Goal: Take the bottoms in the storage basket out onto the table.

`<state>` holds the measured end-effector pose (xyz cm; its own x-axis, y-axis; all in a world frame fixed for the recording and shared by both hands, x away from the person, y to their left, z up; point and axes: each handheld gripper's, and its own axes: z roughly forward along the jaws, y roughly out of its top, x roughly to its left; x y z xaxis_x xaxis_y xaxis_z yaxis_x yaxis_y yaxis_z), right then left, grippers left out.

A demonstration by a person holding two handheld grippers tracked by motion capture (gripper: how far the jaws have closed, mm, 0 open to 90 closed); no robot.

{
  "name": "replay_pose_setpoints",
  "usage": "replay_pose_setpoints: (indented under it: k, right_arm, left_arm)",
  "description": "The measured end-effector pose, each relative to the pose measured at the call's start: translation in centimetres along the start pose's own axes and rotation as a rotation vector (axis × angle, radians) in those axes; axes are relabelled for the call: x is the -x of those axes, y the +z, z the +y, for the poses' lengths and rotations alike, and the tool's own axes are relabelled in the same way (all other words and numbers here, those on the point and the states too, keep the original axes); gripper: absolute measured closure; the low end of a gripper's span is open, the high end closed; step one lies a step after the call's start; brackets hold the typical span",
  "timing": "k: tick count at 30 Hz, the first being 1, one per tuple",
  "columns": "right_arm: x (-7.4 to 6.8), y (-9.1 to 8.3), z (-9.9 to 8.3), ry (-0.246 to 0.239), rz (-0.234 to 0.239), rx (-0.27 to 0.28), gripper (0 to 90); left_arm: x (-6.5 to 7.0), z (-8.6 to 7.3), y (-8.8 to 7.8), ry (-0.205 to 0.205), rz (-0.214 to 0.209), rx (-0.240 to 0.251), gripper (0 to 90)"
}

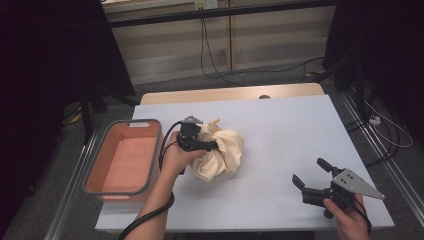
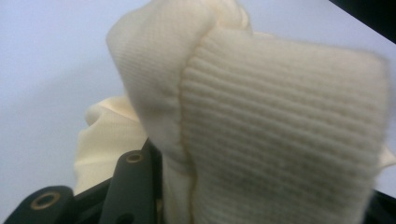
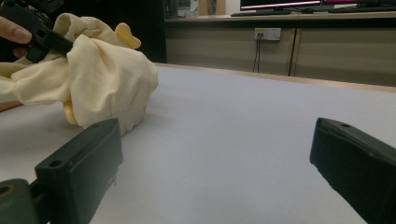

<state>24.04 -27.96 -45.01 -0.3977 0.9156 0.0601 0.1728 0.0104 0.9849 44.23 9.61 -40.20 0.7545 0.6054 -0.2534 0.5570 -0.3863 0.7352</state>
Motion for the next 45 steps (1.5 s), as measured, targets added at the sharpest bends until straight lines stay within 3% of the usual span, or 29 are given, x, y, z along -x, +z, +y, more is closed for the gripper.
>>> replay_pose_setpoints:
  k: [31, 45]
  right_arm:
    - [-0.1, 0.09, -0.01, -0.004, 0.008, 0.0, 2.3]
    - [-0.07, 0.23, -0.03, -0.005, 0.004, -0.001, 2.4]
  left_arm:
    - [0.02, -0.62, 0.36, 0.021, -0.009, 0.004, 44.7]
    - [-0.24, -0.93, 0.2, 0.031, 0.003, 0.005, 32.4]
